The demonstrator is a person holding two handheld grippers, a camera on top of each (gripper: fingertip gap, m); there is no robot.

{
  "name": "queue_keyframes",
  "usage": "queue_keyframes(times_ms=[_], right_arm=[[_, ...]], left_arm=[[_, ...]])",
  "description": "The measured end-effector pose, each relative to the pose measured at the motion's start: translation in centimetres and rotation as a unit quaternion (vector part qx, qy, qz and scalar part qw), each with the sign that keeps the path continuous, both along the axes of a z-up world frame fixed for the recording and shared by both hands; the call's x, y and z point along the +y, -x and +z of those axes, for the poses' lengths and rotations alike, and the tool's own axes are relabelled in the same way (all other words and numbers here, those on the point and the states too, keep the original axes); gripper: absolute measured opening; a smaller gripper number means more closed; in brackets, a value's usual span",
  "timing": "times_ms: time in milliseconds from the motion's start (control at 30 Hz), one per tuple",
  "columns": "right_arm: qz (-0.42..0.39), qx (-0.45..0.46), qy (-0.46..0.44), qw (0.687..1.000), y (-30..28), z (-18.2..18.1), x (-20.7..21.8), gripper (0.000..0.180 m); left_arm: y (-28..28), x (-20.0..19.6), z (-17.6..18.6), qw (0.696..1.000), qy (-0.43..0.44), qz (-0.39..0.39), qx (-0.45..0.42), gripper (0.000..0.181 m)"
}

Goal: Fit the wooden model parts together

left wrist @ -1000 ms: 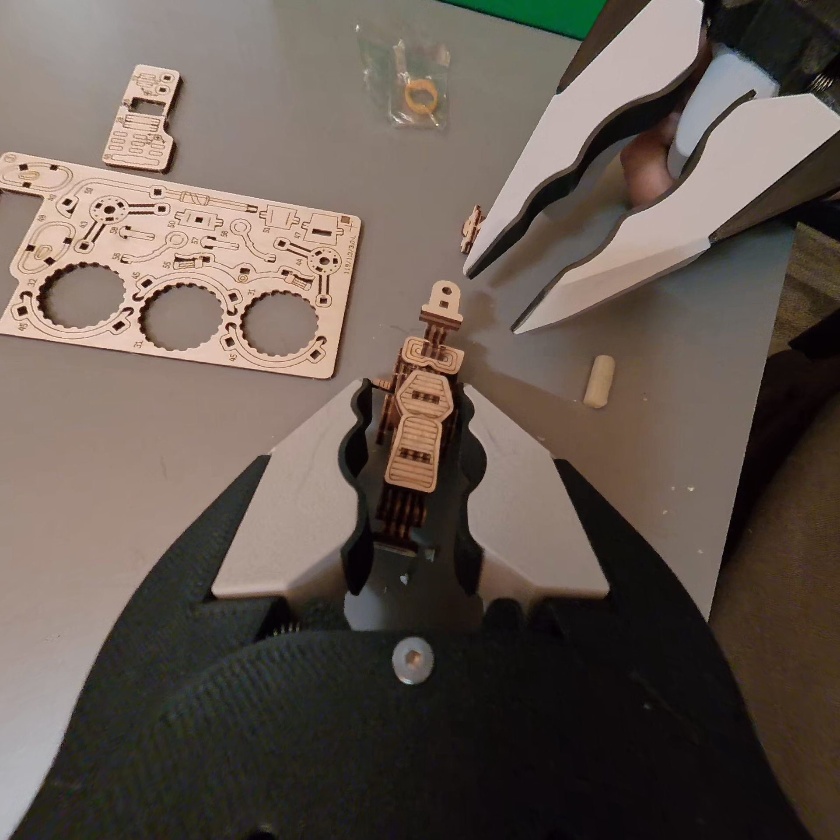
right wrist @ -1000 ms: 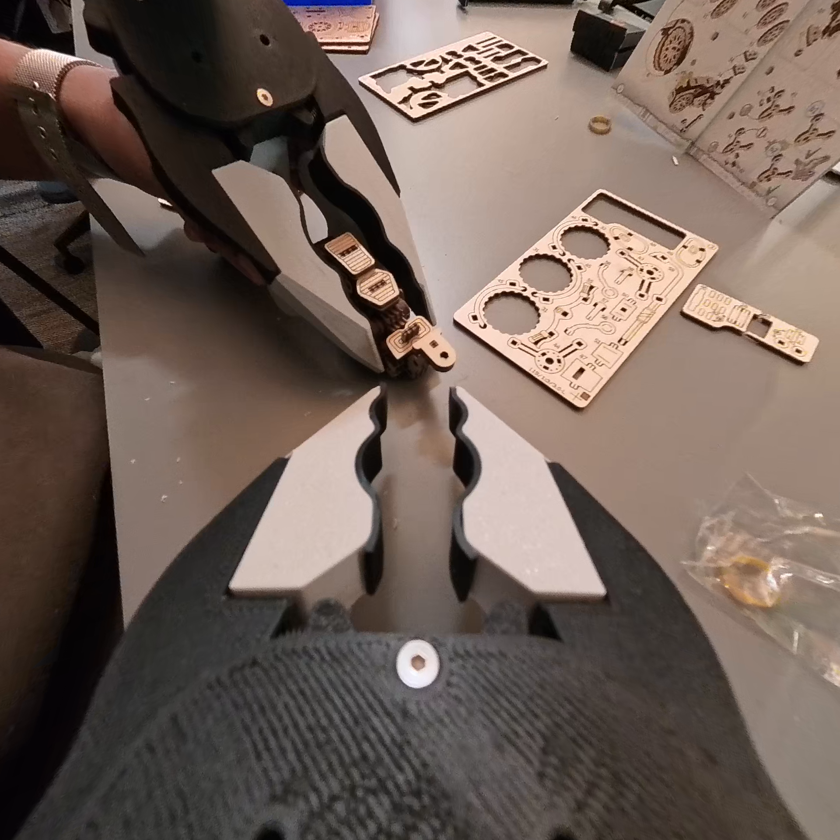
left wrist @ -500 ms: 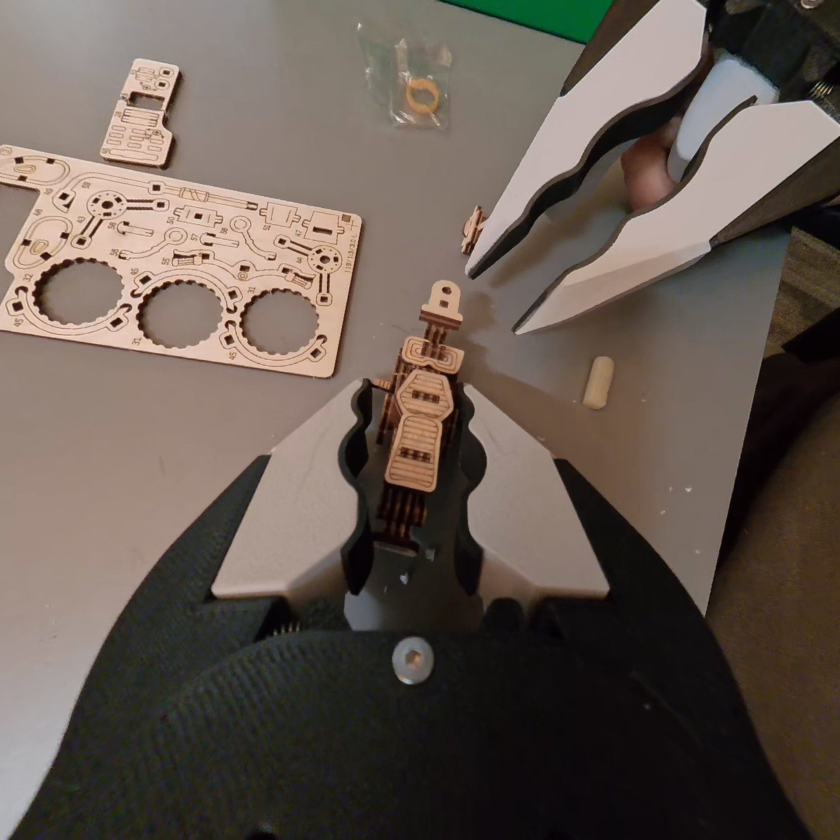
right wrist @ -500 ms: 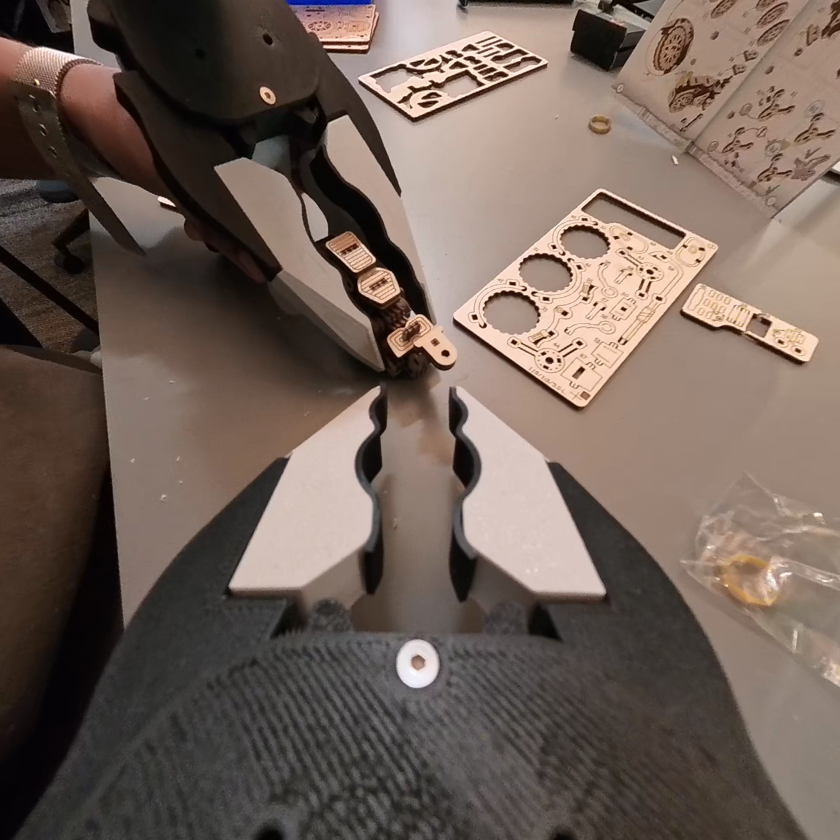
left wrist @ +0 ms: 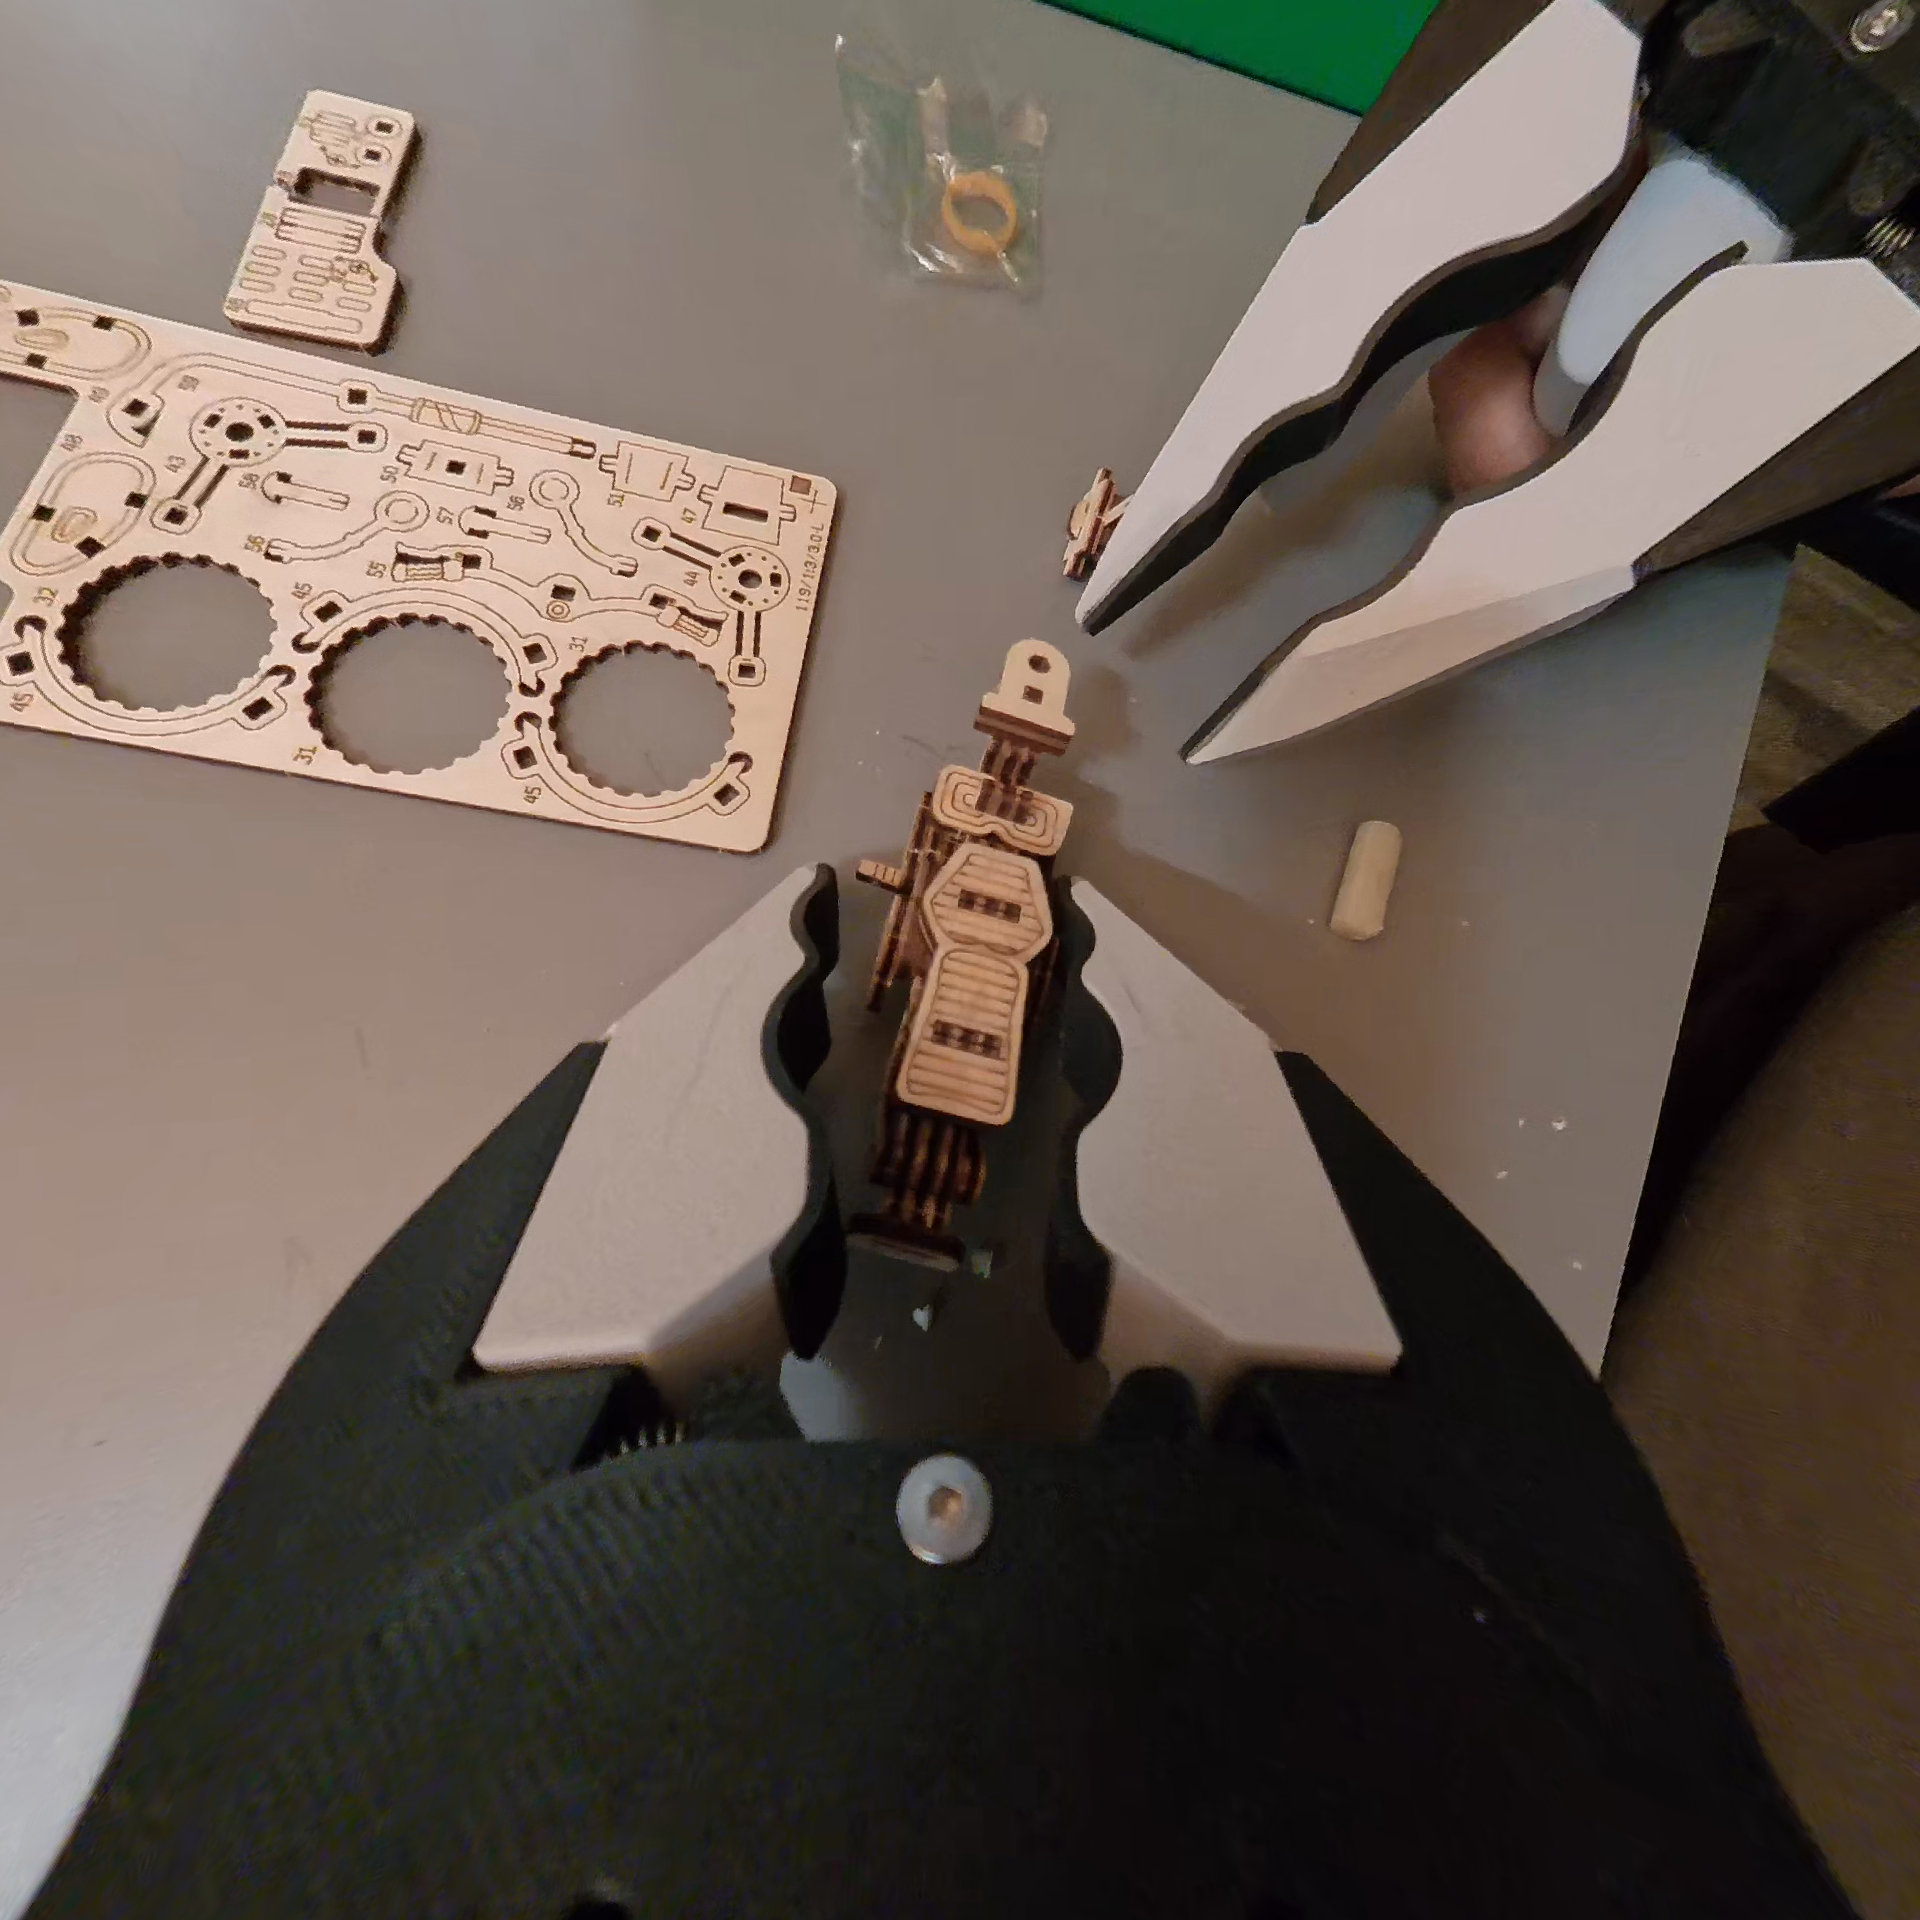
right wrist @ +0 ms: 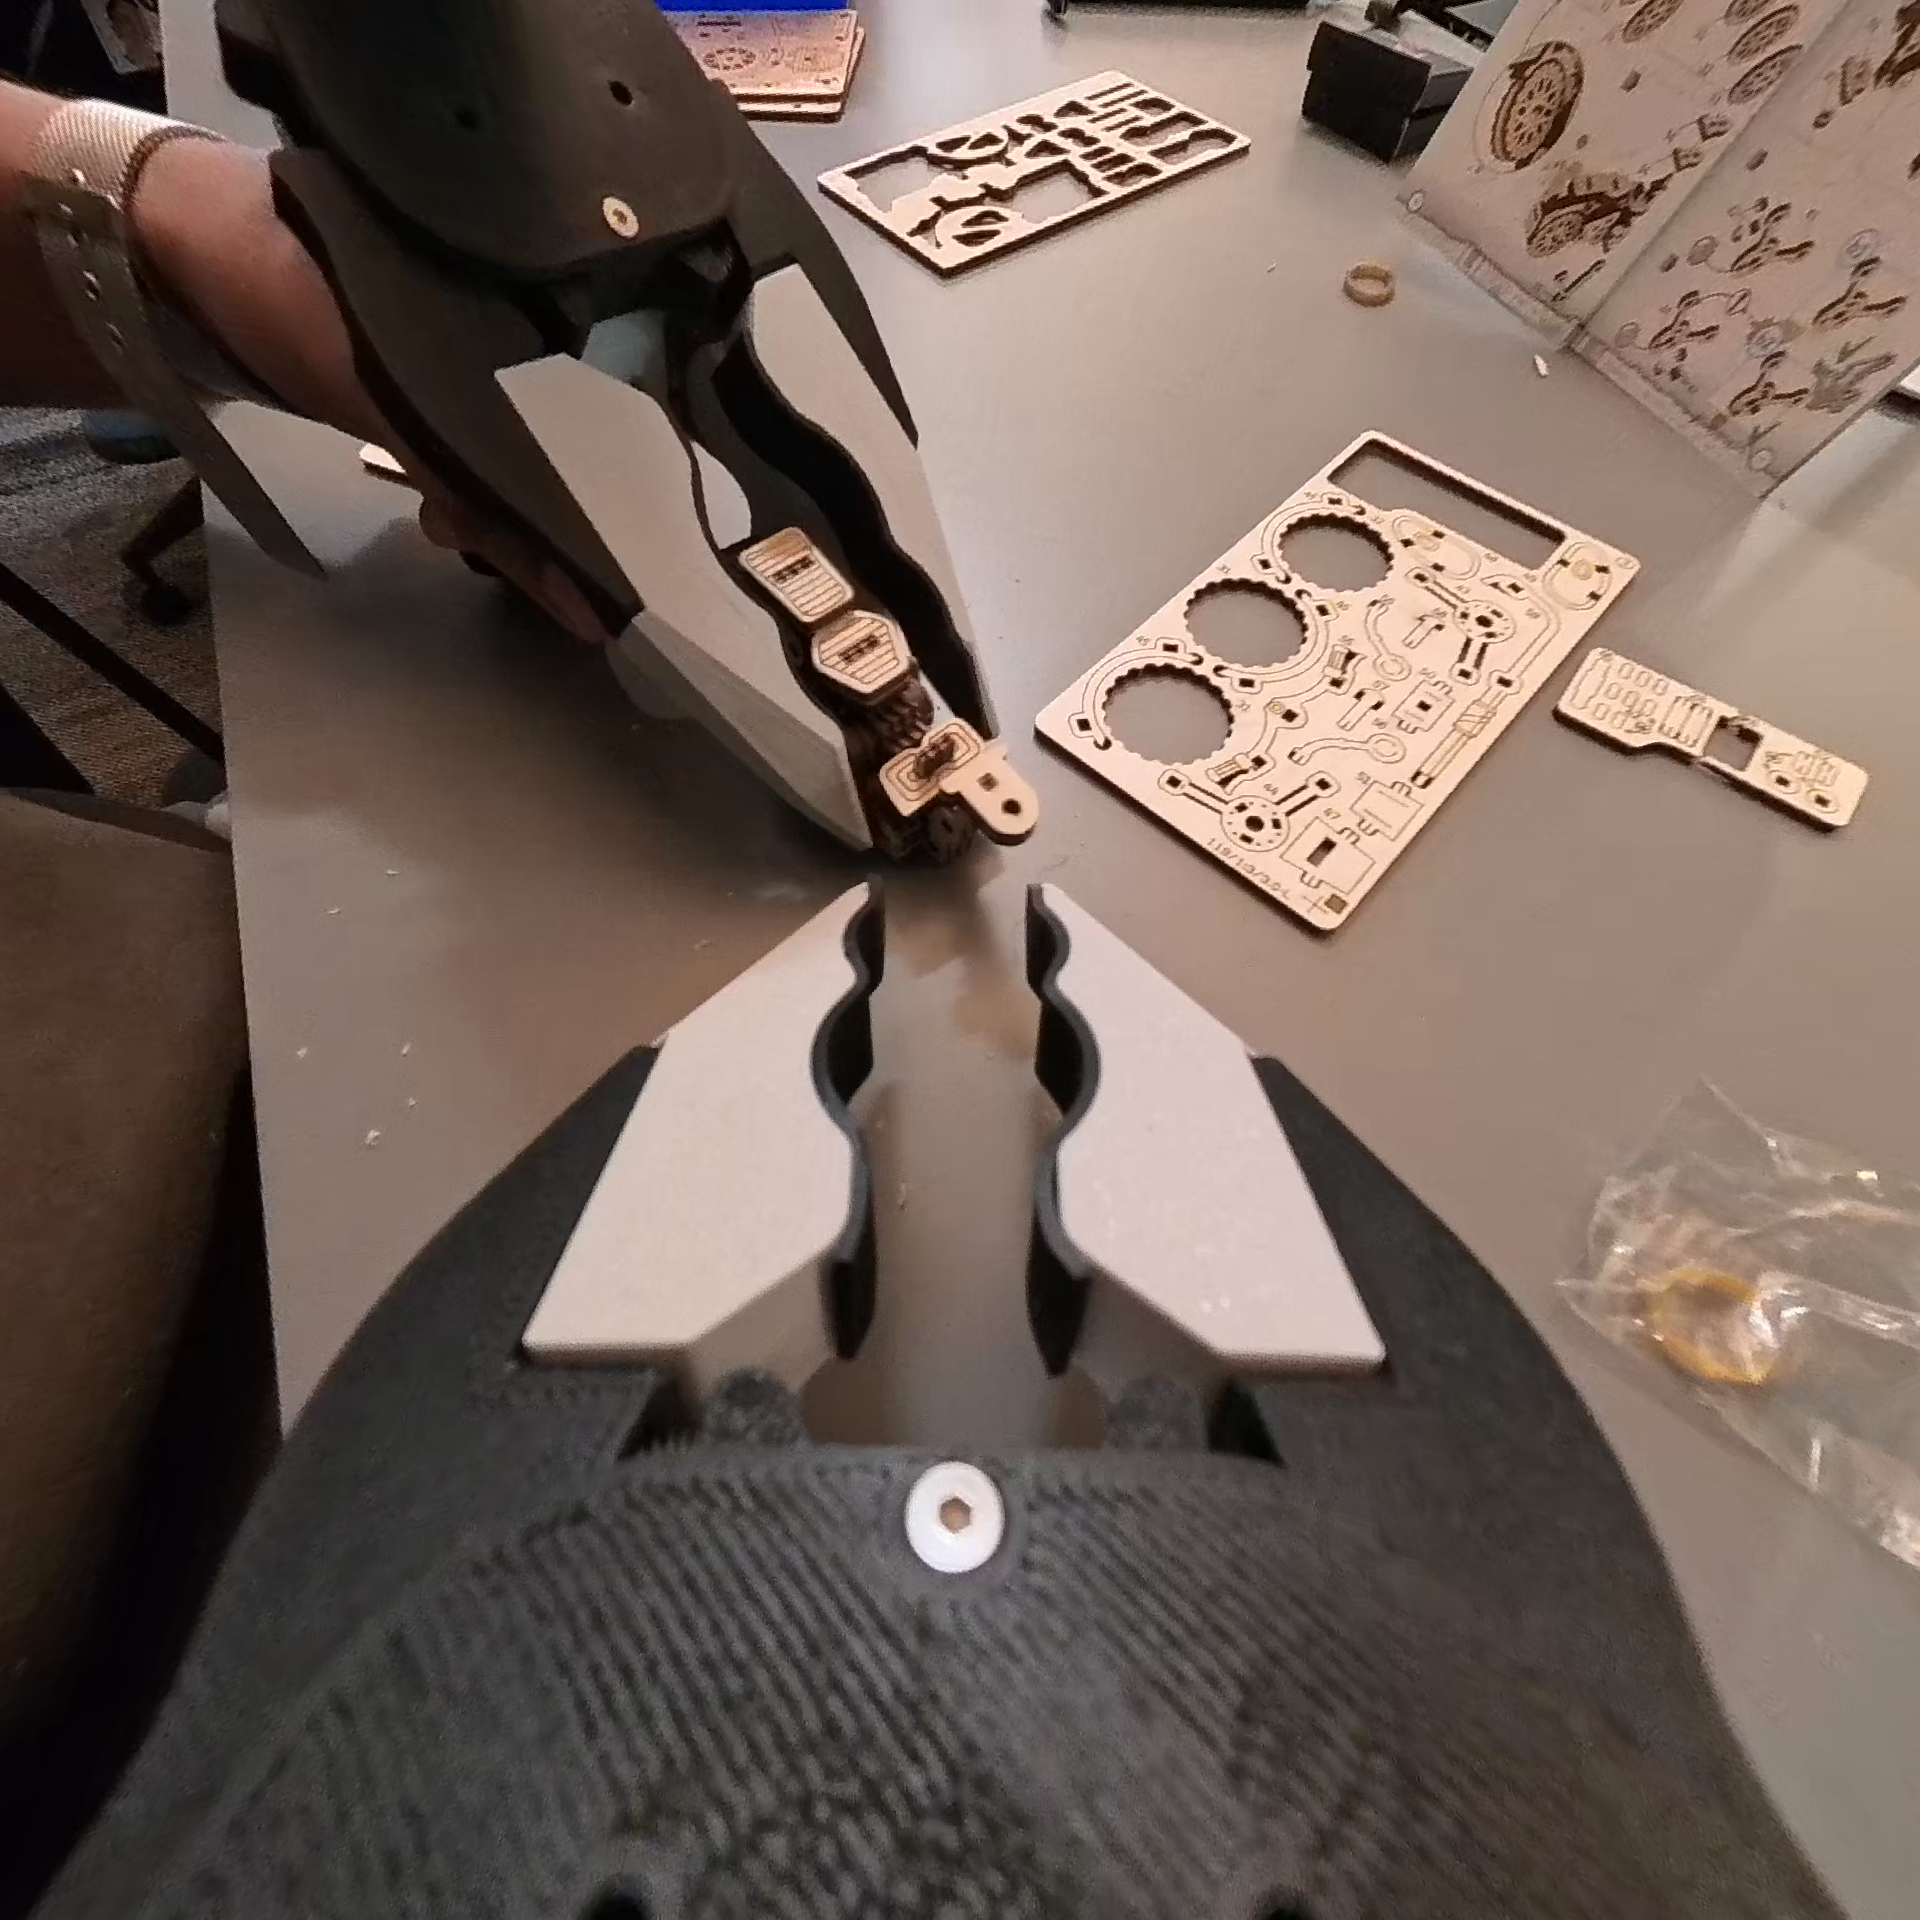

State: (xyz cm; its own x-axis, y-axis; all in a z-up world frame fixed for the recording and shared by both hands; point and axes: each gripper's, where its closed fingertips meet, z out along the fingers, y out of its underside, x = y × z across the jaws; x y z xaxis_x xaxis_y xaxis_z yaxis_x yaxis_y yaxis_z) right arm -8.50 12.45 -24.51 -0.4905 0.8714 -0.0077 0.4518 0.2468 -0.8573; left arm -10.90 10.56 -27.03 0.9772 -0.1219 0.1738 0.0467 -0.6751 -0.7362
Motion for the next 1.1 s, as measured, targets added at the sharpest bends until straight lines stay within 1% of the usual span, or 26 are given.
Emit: queue_keyframes(times_ms=[300,567,1100], right_arm=[[-0.002,0.003,-0.003,1.000,-0.1,0.1,0.1,0.025],[-0.002,0.004,-0.003,1.000,-0.1,0.2,0.1,0.025],[-0.002,0.002,-0.003,1.000,0.0,0.1,0.1,0.025]], left_arm=[[0.2,-0.1,0.0,1.000,0.001,0.003,0.013,0.045],[0.5,-0.5,0.0,1.000,0.000,0.012,0.012,0.045],[1.3,-2.9,0.7,0.998,-0.012,0.056,0.005,0.043]])
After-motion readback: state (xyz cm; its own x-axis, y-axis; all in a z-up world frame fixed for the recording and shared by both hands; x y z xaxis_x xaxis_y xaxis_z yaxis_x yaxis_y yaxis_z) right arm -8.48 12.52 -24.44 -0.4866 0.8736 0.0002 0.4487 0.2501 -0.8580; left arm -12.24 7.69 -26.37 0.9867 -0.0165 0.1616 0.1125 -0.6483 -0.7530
